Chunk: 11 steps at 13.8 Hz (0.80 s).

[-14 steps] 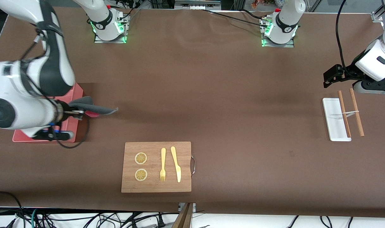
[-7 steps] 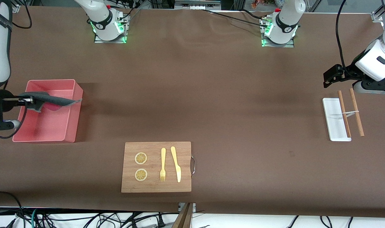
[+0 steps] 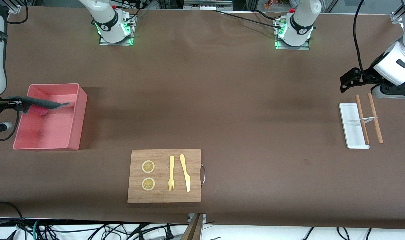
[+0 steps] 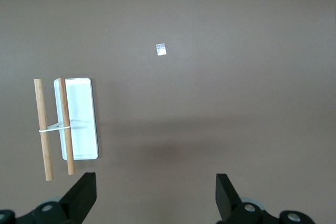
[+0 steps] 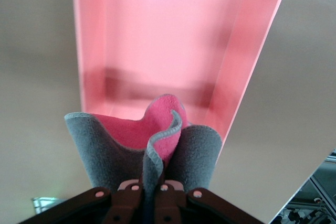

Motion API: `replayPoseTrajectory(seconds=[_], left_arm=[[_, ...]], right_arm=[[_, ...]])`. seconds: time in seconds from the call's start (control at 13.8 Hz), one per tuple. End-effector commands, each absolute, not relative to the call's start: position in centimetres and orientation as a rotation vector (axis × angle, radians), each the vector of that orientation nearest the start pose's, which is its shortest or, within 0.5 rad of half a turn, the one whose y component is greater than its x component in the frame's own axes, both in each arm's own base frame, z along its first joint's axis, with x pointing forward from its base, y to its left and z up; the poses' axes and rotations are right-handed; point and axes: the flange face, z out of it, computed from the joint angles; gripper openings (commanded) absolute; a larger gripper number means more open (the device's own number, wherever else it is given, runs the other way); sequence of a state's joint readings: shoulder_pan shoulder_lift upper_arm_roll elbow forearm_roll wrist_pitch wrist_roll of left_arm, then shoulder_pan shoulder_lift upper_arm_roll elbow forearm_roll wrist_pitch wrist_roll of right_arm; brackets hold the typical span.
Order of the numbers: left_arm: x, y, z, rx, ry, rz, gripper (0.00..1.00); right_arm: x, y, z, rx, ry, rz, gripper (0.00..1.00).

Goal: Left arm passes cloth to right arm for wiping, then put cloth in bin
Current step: 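Carry the cloth over the pink bin with the right gripper, then lower the cloth into the pink bin and open the right gripper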

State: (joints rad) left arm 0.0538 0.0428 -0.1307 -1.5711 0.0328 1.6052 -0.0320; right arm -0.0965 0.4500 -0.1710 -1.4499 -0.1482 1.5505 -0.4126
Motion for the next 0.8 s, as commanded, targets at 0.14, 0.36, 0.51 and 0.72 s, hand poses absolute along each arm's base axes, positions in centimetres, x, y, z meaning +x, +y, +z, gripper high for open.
replayPoseTrajectory(seconds=[0.14, 0.36, 0.51, 0.72], left_arm=[[56.4, -3.8, 60.7, -3.124, 0.056, 0.015, 1.0], [56.4, -3.8, 60.7, -3.124, 0.056, 0.015, 1.0], [56.4, -3.8, 60.7, -3.124, 0.056, 0.015, 1.0], [56.4, -3.8, 60.7, -3.124, 0.056, 0.015, 1.0]], right_arm=[[60.8, -18.2, 37.4, -3.183, -0.313, 0.58, 0.0], [60.5, -18.2, 34.6, -3.192, -0.327, 0.532, 0.0], [60.8, -18.0, 33.1, -3.21, -0.336, 0.467, 0.0], [60.1, -18.0, 30.6, -3.214, -0.338, 0.432, 0.0]])
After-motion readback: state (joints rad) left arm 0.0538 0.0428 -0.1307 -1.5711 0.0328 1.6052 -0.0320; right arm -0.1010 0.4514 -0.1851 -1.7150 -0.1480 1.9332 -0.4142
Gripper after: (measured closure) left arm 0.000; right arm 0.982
